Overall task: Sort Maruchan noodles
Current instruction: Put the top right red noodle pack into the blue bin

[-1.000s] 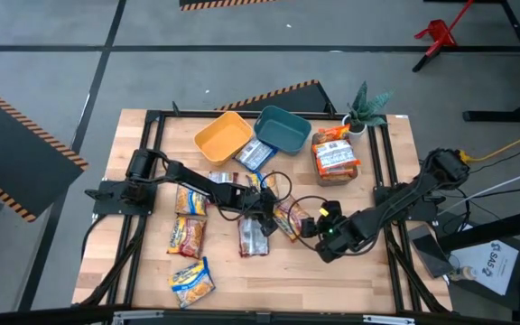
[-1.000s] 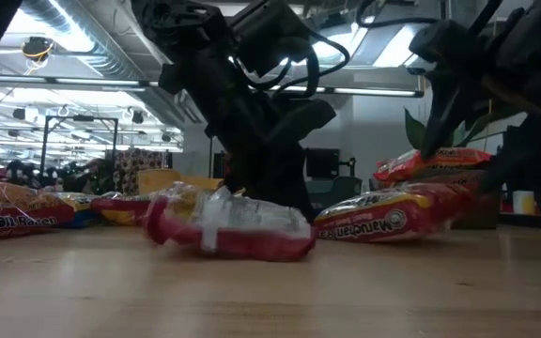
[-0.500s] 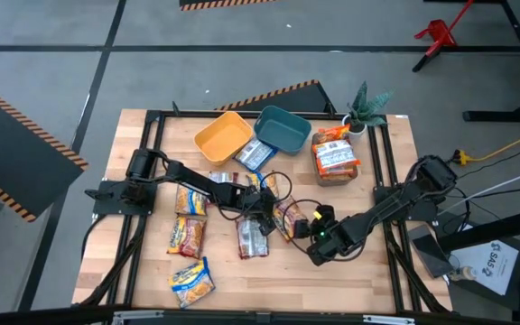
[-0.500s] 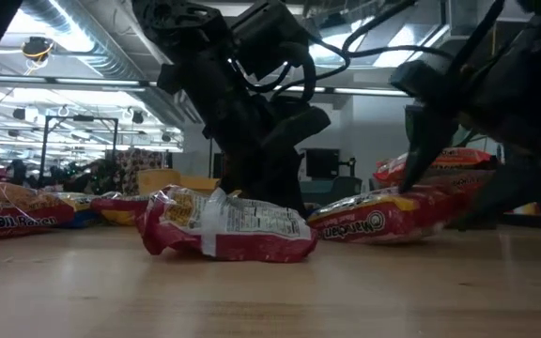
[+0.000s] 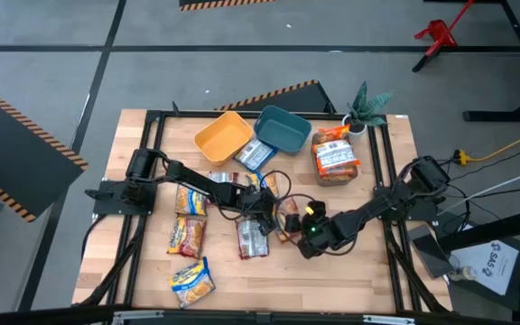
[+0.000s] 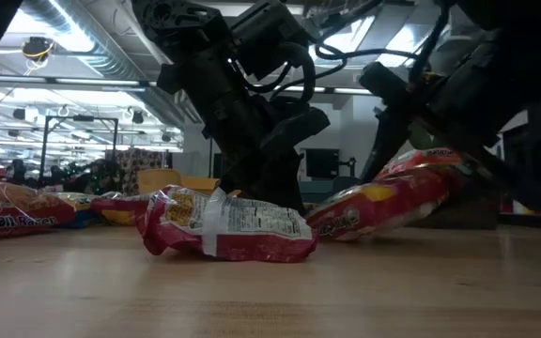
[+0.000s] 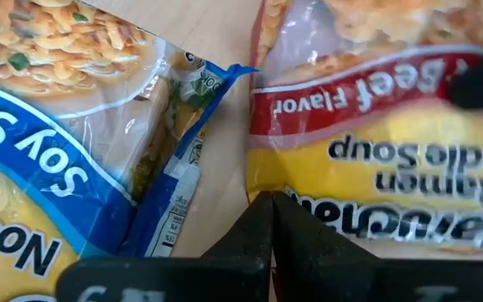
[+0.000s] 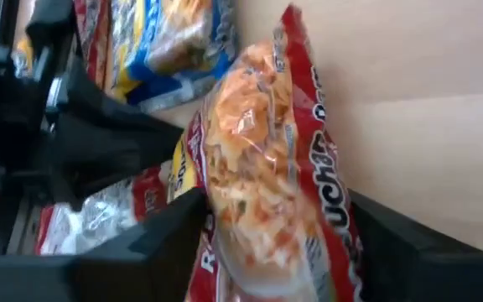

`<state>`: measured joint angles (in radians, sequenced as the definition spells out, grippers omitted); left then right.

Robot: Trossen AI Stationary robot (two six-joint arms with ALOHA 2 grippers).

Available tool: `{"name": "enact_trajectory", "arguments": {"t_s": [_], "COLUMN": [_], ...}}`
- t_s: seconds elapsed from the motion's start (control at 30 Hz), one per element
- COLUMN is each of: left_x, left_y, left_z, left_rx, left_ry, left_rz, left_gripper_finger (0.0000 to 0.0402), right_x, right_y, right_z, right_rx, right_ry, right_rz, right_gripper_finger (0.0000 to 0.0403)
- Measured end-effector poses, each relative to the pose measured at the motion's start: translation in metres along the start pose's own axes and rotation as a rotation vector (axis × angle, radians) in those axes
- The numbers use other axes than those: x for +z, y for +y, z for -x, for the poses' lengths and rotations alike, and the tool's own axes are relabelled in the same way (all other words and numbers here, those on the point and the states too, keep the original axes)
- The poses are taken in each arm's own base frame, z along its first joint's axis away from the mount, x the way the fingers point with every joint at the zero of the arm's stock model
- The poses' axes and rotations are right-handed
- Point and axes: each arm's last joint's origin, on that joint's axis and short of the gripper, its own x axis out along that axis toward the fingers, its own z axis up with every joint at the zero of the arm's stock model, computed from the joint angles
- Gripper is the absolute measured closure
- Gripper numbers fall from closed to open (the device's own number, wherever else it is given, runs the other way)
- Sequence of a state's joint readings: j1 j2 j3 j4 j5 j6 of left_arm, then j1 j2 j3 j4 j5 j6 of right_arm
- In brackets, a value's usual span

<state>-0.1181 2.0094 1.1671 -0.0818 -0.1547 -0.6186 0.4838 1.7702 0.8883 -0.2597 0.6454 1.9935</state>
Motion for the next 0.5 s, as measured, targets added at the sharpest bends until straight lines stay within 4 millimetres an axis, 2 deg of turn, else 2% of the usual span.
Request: {"name": "enact_trajectory", "arguments": {"t_s": [0.23, 0.5], "left_x": [0.0, 0.002], "left_y": [0.0, 0.0], "left_z": [0.0, 0.006], "left_rx": [0.001, -0.029], "left_ry": [0.001, 0.015], "left_rz": [0.004, 0.01], "left_gripper_finger": [0.0401, 0.0401], "right_x": [-0.002, -0.002], "right_y": [0.012, 0.016], "right_z": [0.0, 0.001], "right_rx": [0.083, 0.11], "right_ry": [0.041, 0.08], "right_rz": [0.008, 0.005], "right_gripper_finger": [0.0294, 0.0296]}}
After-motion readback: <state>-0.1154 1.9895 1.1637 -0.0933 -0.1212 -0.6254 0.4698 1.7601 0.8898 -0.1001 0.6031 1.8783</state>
